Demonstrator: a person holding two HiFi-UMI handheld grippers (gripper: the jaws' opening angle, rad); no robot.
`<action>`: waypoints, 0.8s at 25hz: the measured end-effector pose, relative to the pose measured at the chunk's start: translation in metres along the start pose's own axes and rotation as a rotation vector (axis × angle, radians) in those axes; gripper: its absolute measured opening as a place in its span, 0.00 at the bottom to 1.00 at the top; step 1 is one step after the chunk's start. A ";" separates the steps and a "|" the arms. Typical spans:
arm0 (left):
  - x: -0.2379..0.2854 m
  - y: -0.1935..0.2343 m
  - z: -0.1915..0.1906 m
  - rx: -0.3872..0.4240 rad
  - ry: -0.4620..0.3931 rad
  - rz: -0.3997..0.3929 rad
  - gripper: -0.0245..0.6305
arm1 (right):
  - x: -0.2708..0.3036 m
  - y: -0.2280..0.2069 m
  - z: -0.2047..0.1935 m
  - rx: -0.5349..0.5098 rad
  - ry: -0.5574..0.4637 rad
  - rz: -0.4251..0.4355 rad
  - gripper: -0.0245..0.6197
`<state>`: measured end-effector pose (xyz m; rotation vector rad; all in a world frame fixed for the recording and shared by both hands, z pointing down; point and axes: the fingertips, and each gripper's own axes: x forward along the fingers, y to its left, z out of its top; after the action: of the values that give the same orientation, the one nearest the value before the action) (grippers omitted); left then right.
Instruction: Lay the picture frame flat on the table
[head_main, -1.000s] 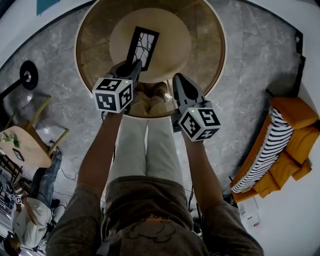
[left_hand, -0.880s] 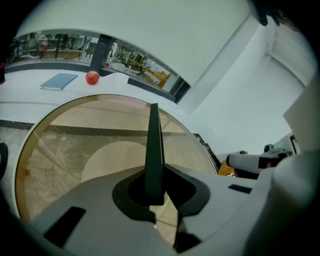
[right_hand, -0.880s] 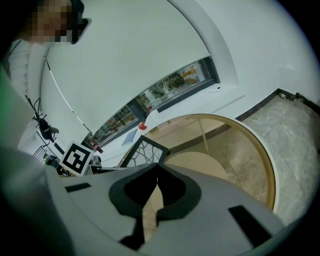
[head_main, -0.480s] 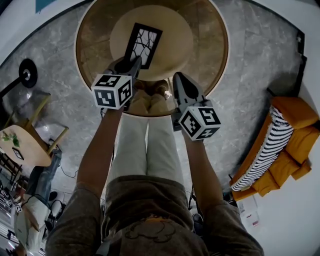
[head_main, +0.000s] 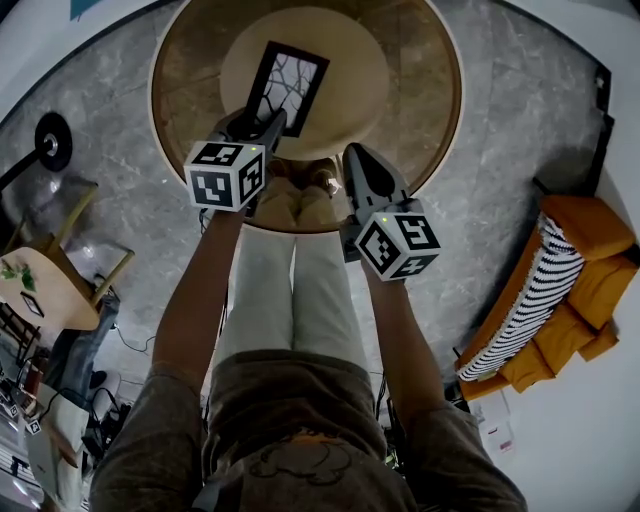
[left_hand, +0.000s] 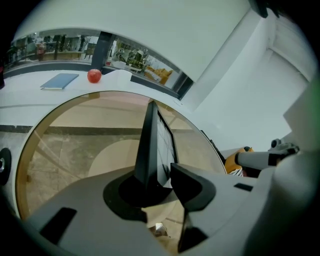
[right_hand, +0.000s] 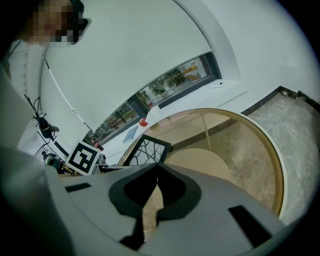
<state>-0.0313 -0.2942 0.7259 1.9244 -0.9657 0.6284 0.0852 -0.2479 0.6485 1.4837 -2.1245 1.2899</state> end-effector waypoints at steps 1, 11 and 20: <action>0.001 0.000 0.000 0.002 0.001 0.002 0.27 | 0.001 0.000 0.000 0.000 0.002 0.002 0.07; 0.003 0.005 -0.002 0.015 0.017 0.042 0.34 | 0.001 -0.005 0.001 0.011 0.005 0.003 0.07; 0.005 0.013 -0.003 0.027 0.013 0.079 0.41 | 0.003 -0.009 -0.002 0.016 0.008 0.003 0.07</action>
<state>-0.0392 -0.2978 0.7376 1.9114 -1.0333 0.7021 0.0910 -0.2486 0.6563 1.4795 -2.1165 1.3148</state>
